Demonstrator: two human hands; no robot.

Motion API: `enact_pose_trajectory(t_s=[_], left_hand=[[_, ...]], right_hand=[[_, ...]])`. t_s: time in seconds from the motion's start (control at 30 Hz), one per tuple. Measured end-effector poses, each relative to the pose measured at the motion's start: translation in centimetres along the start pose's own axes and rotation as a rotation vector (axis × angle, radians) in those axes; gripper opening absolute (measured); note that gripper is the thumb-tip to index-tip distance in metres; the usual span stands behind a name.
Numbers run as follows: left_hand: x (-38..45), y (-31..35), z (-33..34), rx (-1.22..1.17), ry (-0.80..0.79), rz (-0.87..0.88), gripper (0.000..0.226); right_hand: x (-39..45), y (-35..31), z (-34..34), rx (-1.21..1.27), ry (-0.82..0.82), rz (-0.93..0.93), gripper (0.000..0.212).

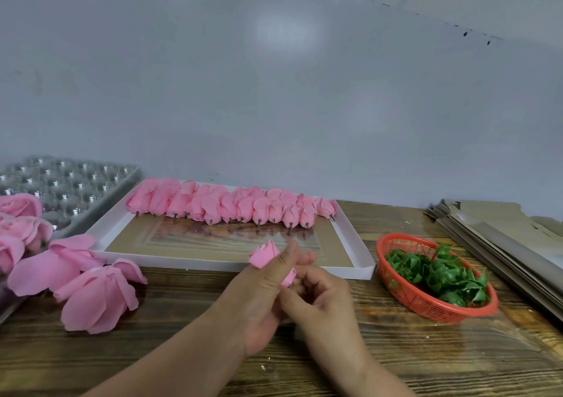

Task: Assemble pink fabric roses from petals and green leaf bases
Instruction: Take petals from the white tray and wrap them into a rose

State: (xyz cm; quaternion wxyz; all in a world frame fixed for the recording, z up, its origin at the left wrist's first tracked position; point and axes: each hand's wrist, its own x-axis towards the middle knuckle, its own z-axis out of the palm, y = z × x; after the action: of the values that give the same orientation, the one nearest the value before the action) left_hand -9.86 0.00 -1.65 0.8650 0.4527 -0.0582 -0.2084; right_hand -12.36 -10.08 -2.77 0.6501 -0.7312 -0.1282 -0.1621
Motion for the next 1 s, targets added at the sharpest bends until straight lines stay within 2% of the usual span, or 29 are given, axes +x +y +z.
enact_pose_trajectory(t_s=[0.13,0.2,0.27,0.4,0.5,0.57,0.67,0.77,0.87,1.0], left_hand=[[-0.2,0.4,-0.3,0.057,-0.102,-0.01,0.025],[-0.3,0.7,-0.6,0.097,-0.168,-0.02,0.029],[-0.4,1.0,-1.0,0.154,-0.237,-0.011,0.043],[-0.4,1.3,-1.4,0.181,-0.308,-0.017,0.049],[0.0,1.1,-1.3,0.06,-0.19,-0.03,0.047],[0.3,0.9,-1.1,-0.039,-0.121,-0.031,0.037],[0.6,0.7,-0.9,-0.047,-0.108,-0.055,0.03],[0.5,0.5,-0.3,-0.123,-0.079,-0.068,0.042],[0.4,0.1,0.2,-0.164,-0.006,-0.05,0.047],[0.2,-0.1,0.3,-0.158,0.016,-0.075,0.059]], right_hand=[[0.0,-0.2,0.1,0.104,-0.003,0.073,0.033],[0.1,-0.5,0.0,0.186,-0.055,0.155,0.024],[0.1,-0.8,0.0,0.28,-0.149,0.233,0.013],[-0.2,-0.8,0.4,0.403,-0.211,0.344,0.014],[-0.2,-0.6,0.5,0.254,-0.154,0.272,0.017],[0.0,-0.5,0.4,0.185,-0.09,0.194,0.015],[0.1,-0.4,0.2,0.128,-0.036,0.108,0.017],[-0.1,-0.5,0.3,-0.018,0.044,0.006,0.028],[-0.2,-0.5,0.6,-0.099,0.129,-0.07,0.027],[-0.2,-0.5,0.5,-0.121,0.145,-0.074,0.019]])
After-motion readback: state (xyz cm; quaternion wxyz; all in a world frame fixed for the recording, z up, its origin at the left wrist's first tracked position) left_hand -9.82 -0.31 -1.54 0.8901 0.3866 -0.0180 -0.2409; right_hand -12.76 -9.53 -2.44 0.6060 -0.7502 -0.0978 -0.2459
